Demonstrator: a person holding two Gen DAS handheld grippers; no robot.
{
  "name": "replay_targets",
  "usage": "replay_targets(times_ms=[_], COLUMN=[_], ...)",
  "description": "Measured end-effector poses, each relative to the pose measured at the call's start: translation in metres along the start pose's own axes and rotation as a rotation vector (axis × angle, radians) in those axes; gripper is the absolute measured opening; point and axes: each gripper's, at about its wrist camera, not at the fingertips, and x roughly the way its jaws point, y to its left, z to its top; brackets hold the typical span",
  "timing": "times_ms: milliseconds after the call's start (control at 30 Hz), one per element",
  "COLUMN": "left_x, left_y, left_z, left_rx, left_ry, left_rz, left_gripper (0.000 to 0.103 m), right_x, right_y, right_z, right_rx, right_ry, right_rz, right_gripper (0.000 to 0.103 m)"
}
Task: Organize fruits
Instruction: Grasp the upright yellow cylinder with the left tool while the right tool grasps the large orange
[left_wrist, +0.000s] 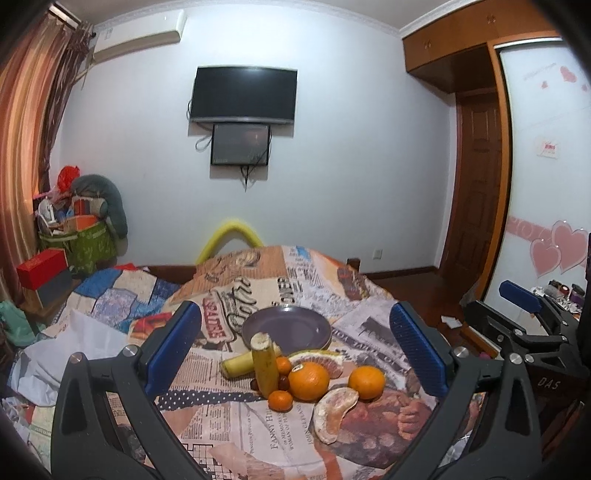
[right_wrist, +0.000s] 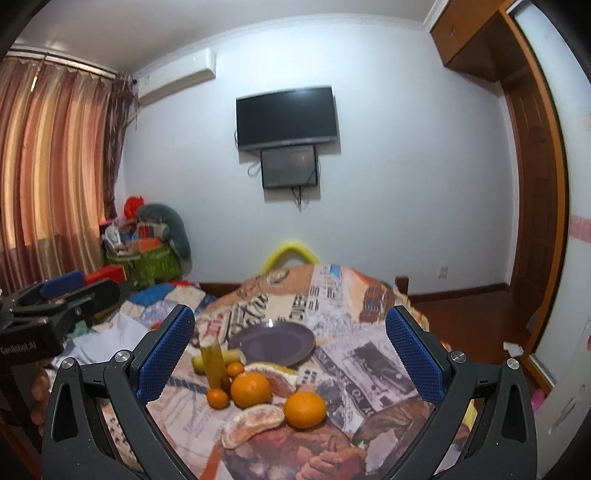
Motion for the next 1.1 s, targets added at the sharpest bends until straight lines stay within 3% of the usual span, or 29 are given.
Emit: replay_targets(times_ms=[100,200,533,800,1100], left_x=[0.019,0.038,0.105,0.154,0.201], left_y=[0.007,0.014,0.042,0.067,0.069], left_z=[-0.006,-0.013,-0.029,-0.033,-0.06], left_rx=[-0.003,-0.009,0.019,0.064,0.086], left_ry=[0.058,0.109,0.262,0.36,0.496], left_rz=[0.006,0.008,0.036,0.027,-0.112], left_gripper=[0.088,0.083,0.058,0.057,0.057], right_x=[0.014,0.029,0.073,0.107,0.141], right_y=[-0.005,-0.012,-0.028,-0.038,-0.041], right_z=[-0.01,-0.021,-0.052,-0.076,-0.1], right_rx=[-0.002,-0.007,-0.005,0.004,0.022], right_ry=[0.057,0.108,0.31,0.429,0.536], right_rz=[-0.001,-0.011,0.03,0.057,0.083], right_gripper=[0.103,0.102,0.071,0.07,0.07])
